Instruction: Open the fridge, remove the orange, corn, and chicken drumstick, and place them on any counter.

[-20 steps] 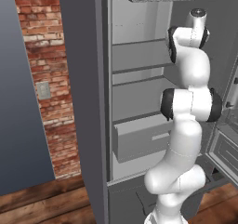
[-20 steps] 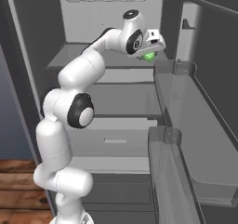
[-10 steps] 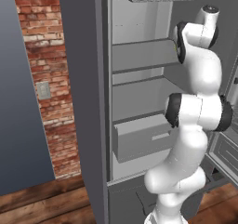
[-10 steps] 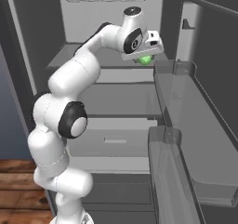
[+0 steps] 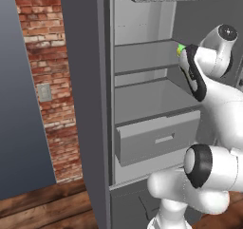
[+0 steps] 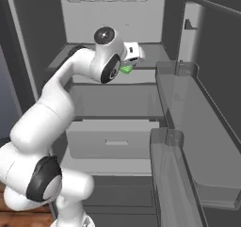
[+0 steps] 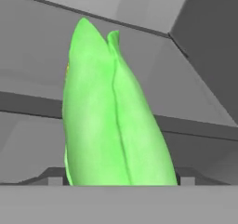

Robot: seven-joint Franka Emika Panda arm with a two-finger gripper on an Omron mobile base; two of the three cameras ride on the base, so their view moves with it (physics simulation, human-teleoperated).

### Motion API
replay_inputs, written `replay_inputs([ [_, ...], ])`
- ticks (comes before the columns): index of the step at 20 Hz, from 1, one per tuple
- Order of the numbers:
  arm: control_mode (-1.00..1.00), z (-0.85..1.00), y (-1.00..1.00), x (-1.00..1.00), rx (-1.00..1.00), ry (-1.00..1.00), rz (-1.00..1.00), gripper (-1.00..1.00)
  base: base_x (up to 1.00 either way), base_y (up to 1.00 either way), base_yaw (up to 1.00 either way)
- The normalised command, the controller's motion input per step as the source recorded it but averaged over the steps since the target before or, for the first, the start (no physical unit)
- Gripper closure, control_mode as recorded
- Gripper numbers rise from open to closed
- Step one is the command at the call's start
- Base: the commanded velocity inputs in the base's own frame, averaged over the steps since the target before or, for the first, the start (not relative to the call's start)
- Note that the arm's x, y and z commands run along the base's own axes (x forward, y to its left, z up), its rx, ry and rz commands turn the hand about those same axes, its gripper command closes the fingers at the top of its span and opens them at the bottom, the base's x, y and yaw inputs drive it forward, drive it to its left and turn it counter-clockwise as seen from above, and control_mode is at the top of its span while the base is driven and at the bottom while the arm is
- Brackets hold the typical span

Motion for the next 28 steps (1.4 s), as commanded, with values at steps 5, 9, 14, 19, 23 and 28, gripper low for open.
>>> replay_inputs([
  [5,-1.0,0.33,0.51,-1.0,-0.08,-0.14,0.0,1.0,0.0,0.0,0.0],
  [9,-1.0,0.35,0.33,-1.0,-0.05,-0.01,0.0,1.0,0.0,0.0,0.0],
  [14,-1.0,0.34,0.34,-1.0,-0.04,0.0,0.0,1.0,0.0,0.0,0.0],
  [19,-1.0,0.21,0.4,-1.0,-0.02,0.0,0.06,1.0,0.0,0.0,0.0],
  [23,-1.0,0.13,0.52,-1.0,-0.02,0.0,0.13,1.0,0.0,0.0,0.0],
  [28,-1.0,0.16,0.33,-0.93,-0.01,0.0,0.1,1.0,0.0,0.0,0.0],
])
